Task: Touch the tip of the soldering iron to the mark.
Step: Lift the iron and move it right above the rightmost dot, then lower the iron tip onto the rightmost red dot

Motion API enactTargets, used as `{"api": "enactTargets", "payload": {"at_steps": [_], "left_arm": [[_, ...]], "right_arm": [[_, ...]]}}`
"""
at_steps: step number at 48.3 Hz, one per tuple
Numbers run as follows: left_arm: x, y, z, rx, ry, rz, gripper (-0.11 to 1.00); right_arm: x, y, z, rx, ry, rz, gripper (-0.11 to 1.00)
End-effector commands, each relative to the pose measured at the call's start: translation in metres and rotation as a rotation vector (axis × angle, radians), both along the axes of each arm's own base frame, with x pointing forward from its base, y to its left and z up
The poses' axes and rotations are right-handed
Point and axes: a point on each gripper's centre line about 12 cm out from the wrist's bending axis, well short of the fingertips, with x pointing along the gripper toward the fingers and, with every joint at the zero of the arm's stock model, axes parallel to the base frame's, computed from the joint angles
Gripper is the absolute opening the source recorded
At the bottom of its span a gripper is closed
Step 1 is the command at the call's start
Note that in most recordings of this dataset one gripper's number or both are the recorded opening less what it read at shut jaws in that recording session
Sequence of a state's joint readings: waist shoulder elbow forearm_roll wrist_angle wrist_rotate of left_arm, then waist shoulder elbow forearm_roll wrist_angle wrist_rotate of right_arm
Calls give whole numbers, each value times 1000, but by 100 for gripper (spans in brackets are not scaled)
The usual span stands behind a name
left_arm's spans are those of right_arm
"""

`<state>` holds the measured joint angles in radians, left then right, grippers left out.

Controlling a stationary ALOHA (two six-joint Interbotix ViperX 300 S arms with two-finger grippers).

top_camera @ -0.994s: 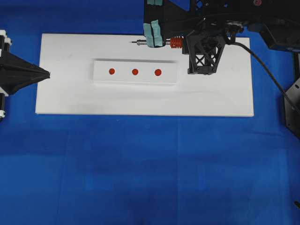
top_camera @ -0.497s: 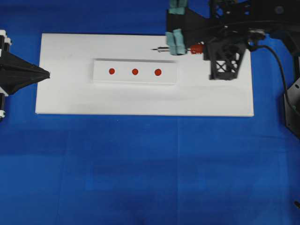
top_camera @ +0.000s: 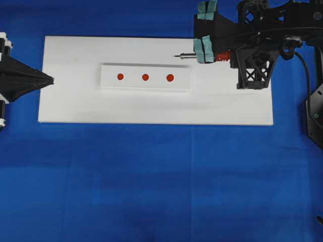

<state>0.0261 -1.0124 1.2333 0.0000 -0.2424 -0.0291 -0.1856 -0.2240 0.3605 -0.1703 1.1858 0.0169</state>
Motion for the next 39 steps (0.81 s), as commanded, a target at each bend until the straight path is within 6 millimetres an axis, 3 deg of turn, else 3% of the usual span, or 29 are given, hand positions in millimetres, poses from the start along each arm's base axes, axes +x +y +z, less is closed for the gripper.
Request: {"api": "enactTargets", "payload": {"at_steps": [1,39], "left_arm": [[1,0,3,2,-9,-2,0],[1,0,3,3,-3,-2,0]], "right_arm": [[2,0,2,-1,-12,2,6],[19,2,-77,56,68,18,6]]}}
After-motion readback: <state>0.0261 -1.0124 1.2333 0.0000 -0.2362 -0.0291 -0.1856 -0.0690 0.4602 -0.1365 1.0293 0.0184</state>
